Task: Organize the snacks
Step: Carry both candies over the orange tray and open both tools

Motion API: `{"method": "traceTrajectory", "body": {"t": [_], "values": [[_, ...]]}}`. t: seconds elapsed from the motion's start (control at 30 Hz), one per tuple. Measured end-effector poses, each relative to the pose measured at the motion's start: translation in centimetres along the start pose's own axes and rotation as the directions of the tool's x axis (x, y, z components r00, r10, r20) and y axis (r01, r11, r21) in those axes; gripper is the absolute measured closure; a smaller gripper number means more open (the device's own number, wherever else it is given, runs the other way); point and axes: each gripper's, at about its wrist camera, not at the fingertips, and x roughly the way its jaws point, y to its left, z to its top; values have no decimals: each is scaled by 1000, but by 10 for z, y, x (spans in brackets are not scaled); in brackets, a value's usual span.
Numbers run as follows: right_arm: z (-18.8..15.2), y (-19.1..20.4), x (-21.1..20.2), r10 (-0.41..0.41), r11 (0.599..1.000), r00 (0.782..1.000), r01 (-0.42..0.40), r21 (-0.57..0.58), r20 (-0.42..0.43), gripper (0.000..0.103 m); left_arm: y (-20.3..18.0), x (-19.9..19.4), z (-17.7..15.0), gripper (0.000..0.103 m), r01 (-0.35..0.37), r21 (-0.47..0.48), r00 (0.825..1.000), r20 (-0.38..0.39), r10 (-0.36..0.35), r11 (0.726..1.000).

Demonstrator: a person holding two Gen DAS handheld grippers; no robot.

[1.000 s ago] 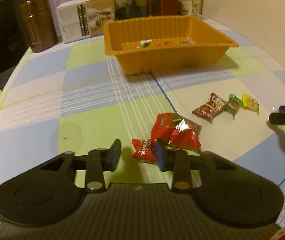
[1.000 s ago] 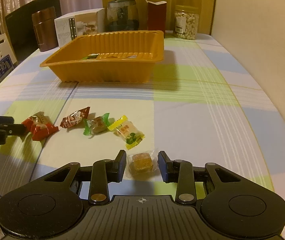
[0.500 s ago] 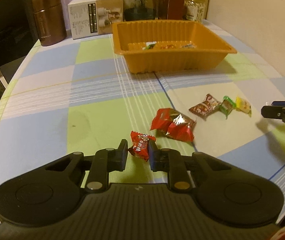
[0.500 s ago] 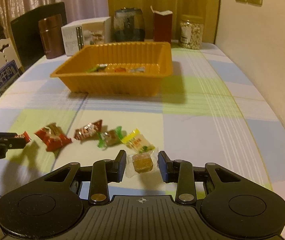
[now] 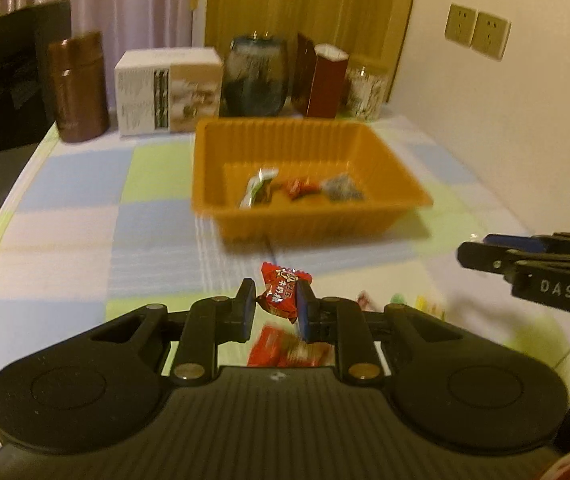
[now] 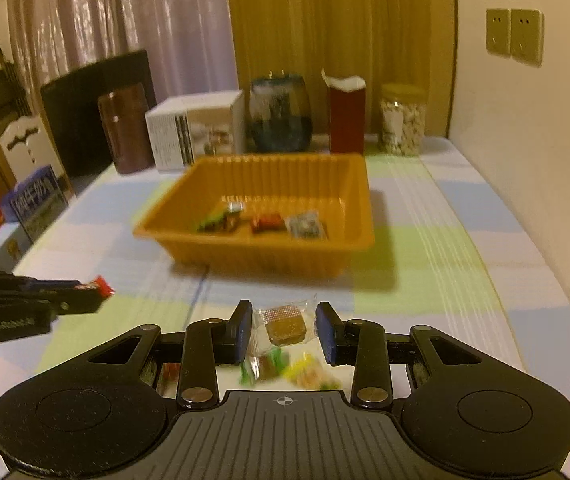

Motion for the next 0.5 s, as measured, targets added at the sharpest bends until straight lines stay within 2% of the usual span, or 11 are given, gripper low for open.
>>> {"method": "traceTrajectory", "body": {"t": [0.3,0.5], "values": [[54,-9,33,39,999,999,-41,34,33,68,0,32,59,84,9,3,999,52,-9,1000],[85,-23,65,42,996,999,-44,79,35,68,6,66,85,84,-6,-5,999,49,6,1000]]}}
